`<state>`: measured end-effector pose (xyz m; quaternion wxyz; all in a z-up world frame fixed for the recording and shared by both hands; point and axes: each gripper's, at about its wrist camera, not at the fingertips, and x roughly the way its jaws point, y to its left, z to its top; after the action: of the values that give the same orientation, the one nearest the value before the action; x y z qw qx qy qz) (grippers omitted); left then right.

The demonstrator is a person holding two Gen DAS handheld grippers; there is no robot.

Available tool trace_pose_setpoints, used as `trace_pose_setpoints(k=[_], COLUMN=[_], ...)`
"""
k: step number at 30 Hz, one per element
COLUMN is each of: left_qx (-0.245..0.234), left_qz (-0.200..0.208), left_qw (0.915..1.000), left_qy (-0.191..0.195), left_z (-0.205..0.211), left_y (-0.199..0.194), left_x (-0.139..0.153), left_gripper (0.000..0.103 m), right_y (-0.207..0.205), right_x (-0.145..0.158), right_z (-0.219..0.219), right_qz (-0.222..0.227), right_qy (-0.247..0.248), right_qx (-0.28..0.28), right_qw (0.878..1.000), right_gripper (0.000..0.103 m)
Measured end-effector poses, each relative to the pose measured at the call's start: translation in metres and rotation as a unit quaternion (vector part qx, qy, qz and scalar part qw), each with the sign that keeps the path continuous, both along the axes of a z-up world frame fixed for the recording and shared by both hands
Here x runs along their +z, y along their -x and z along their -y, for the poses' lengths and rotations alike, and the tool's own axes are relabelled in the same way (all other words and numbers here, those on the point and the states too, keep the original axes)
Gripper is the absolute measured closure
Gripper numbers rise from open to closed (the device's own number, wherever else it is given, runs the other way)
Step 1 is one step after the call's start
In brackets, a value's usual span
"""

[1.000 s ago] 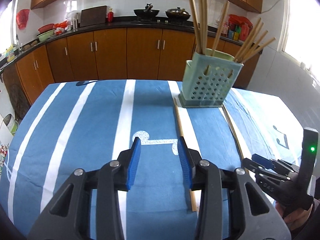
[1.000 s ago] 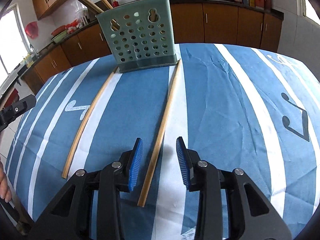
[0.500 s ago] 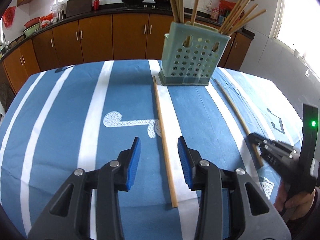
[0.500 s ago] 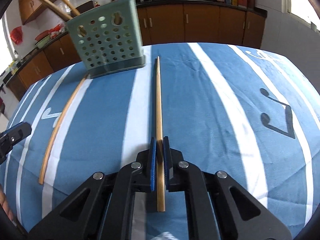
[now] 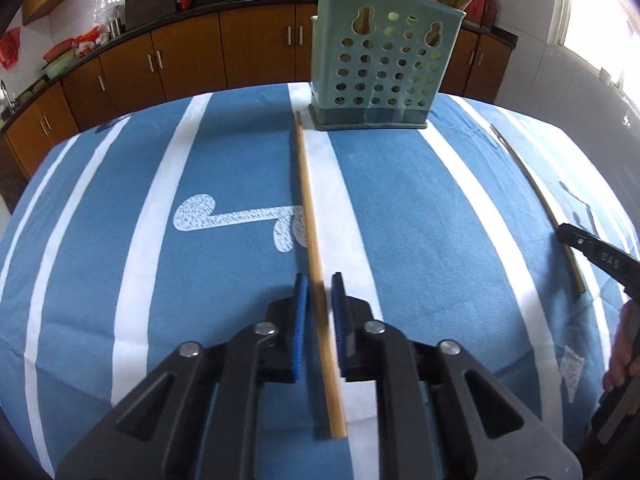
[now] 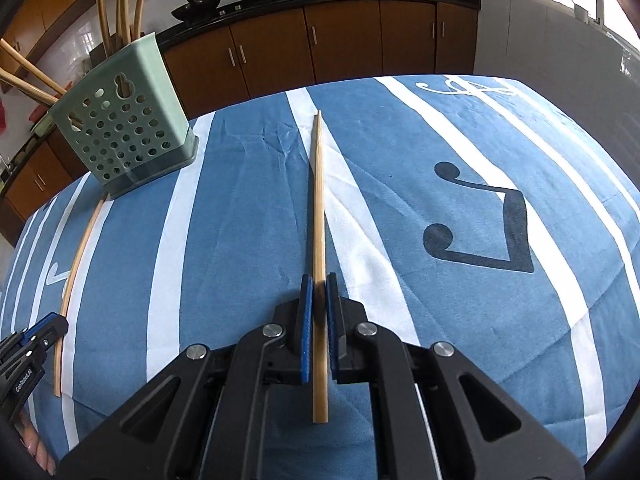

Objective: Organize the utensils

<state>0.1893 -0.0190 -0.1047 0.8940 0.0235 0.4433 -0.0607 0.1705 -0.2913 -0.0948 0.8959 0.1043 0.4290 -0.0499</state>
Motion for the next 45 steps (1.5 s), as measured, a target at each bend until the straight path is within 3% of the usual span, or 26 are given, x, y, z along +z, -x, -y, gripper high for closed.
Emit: trace_pose_setpoints(k=[11, 34, 35, 37, 41, 45], left_qx=[0.079, 0.06, 0.061, 0.072, 0.078, 0.077], left_qz=[0.002, 0.011, 0.011, 0.01, 0.01, 0.009], left_qw=[0.9969, 0.9981, 0.998, 0.9972, 0.9969, 0.9969], left_qy=[0.0, -0.005, -0.008, -0.014, 0.007, -0.003], left_z=[-0.057, -0.059, -0.058, -0.06, -0.068, -0.065], left_y=[-0.022, -0.027, -0.027, -0.027, -0.027, -0.028], left_x=[0.003, 0.001, 0.001, 0.001, 0.002, 0.001], left_gripper=[0.095, 0.078, 0.076, 0.062, 0.061, 0.062], right_y=[-0.005, -0.007, -0.007, -0.008, -0.008, -0.008], right_x=[-0.001, -0.003, -0.003, -0.003, -0.003, -0.003], right_z=[-0.024, -0.034, -0.034, -0.035, -0.034, -0.033], right_qz=[0.011, 0.011, 0.011, 0.011, 0.011, 0.011], right_qy=[0.002, 0.033, 0.034, 0.035, 0.032, 0.031], right_qx=[0.069, 0.083, 0.083, 0.083, 0.083, 0.083], right_qw=[0.998, 0.996, 0.996, 0.996, 0.996, 0.996], right_gripper=[0.096, 0.095, 0.095, 0.094, 0.094, 0.094])
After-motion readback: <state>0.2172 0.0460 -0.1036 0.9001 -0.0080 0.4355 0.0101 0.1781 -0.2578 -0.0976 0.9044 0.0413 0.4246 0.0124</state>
